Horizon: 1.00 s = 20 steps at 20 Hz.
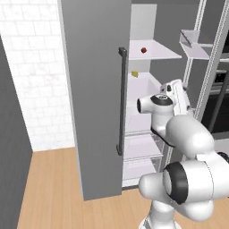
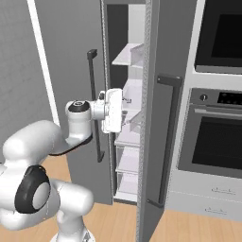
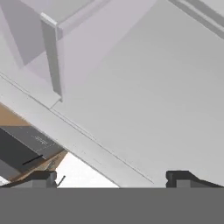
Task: Take the strawberry from the fridge and place it on top of the pancake, located on the dining counter.
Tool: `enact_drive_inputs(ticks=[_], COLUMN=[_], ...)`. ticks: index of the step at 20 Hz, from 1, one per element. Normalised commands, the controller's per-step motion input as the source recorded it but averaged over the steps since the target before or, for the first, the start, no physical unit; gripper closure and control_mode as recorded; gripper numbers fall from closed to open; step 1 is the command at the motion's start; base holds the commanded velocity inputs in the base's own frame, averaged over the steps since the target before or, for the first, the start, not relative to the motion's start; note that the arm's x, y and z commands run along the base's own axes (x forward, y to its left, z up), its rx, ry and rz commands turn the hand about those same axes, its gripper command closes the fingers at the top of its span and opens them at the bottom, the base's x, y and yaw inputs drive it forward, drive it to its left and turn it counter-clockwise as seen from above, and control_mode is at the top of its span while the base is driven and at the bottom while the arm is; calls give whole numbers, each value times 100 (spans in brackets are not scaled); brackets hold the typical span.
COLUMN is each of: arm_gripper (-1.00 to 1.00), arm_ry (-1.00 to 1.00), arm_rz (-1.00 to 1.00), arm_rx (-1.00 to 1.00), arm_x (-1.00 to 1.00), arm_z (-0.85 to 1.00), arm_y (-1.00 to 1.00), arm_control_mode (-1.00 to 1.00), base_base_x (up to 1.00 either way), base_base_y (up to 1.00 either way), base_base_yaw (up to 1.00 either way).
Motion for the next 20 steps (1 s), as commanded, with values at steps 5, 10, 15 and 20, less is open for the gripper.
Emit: enact_drive_inputs(ticks=[5, 10, 15, 20], arm_gripper=[-100, -100, -100, -100], arm_ry=[16, 13, 15, 16], arm_rz=[0, 0, 0, 0], arm_rx=[0, 1, 2, 3], arm_x=[15, 0, 0, 0], arm_z=[0, 0, 0, 0], arm_y=[-62, -72, -76, -80], arm_control_mode=[-100, -100, -100, -100], base_base_x=[0, 0, 0, 0], base_base_y=[0, 0, 0, 0], base_base_yaw=[0, 0, 0, 0])
